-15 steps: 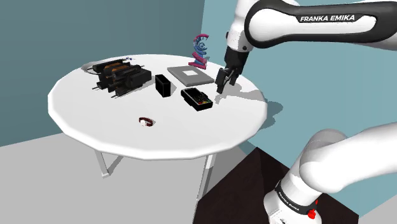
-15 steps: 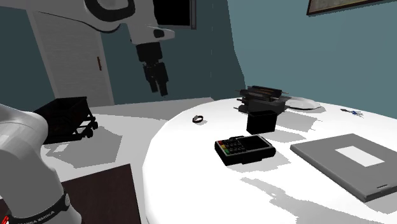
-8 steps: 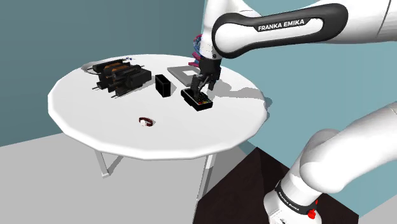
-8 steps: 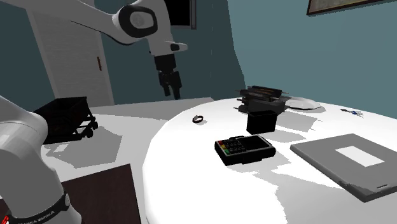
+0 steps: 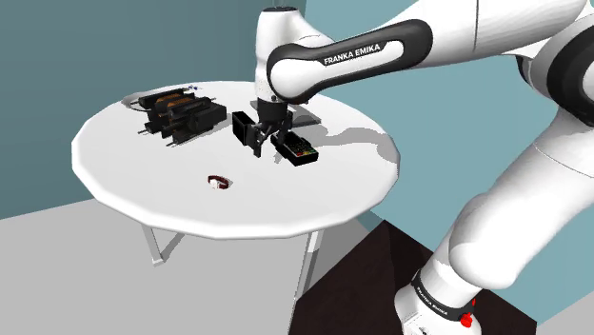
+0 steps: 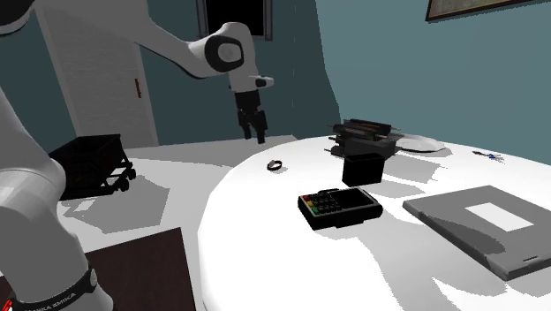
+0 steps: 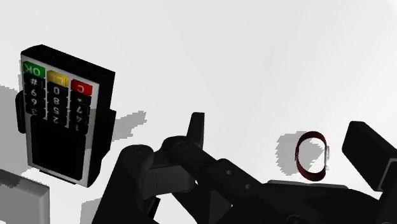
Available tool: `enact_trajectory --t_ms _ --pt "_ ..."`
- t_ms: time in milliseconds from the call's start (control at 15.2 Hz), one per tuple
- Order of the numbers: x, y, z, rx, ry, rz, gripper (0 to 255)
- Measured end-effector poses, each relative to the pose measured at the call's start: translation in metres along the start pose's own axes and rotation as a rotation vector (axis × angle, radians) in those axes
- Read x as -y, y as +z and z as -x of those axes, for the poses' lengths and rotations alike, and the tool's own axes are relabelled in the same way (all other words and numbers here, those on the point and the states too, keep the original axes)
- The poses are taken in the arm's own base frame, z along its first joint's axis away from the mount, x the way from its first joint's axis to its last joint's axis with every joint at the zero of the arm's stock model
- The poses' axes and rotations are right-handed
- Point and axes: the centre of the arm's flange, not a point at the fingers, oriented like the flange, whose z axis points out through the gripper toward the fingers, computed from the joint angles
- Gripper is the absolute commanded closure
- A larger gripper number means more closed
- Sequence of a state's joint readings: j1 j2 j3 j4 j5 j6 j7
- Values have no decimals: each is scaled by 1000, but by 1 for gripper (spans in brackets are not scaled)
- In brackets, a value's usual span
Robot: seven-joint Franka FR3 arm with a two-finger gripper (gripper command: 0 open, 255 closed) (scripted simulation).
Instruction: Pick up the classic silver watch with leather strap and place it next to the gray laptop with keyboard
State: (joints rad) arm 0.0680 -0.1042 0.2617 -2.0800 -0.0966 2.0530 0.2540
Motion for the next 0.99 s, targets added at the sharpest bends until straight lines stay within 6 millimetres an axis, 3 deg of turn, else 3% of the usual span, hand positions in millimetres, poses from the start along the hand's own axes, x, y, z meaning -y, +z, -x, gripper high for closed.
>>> enact_trajectory --t_ms 990 --pt "108 94 -137 21 2 0 0"
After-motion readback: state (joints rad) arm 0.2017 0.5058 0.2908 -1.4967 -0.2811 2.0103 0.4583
